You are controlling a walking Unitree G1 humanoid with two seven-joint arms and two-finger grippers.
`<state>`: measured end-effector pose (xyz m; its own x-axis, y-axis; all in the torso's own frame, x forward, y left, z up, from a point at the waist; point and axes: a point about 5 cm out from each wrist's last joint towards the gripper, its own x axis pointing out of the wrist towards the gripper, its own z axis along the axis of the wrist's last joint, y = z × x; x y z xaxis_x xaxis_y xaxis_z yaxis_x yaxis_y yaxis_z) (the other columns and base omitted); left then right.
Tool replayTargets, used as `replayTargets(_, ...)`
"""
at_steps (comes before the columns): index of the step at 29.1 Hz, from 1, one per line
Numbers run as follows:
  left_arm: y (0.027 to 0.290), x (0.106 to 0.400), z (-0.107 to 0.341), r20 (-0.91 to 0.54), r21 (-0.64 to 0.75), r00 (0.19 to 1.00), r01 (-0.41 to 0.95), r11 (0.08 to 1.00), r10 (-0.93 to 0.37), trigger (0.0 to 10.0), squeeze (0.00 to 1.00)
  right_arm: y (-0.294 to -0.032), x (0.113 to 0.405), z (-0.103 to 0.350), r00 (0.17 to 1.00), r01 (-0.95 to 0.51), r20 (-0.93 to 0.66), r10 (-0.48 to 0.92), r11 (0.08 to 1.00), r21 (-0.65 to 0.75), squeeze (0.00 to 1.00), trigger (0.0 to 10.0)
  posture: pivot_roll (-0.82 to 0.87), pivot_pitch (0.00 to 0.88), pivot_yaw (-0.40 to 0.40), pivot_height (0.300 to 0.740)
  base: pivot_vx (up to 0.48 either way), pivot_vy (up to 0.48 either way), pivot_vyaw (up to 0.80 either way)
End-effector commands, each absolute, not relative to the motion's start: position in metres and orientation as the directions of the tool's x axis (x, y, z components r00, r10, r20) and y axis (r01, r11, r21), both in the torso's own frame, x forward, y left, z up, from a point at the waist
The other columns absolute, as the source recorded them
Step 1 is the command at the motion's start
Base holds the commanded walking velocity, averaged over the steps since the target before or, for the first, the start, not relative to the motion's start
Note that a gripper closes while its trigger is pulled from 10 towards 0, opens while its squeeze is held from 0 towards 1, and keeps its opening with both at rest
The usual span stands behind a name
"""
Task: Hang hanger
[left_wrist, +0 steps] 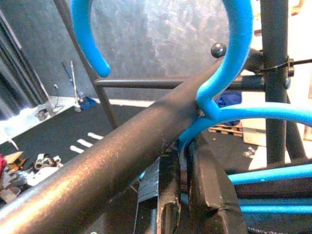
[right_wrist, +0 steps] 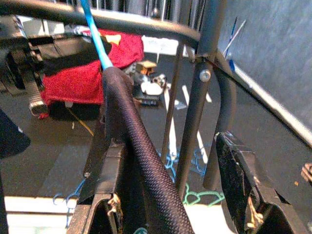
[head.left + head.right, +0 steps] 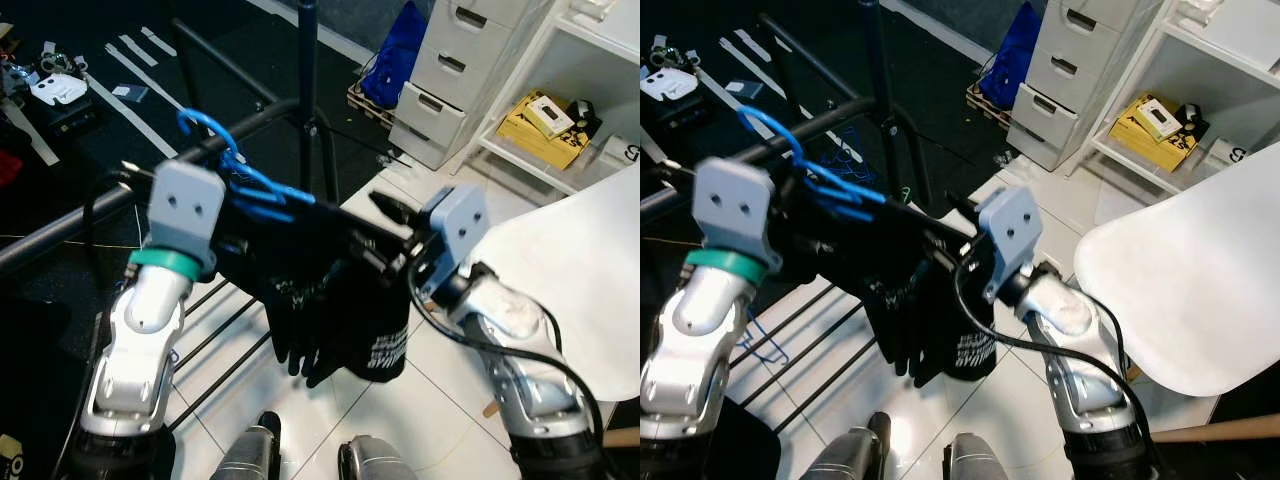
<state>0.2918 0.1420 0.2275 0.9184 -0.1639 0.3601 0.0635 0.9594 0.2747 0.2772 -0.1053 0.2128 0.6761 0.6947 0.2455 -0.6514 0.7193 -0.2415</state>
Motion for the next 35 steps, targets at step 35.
replayTargets(35,0.135,0.248,0.211,0.283,0.413,0.880,0.248,0.876,-0.382,10.0,0.00,-0.100,0.276,0.172,0.685,-0.701,0.104,0.721,0.692,-0.175,0.00,10.0,-0.10,0.113,0.004,0.740,0.000,0.000,0.00)
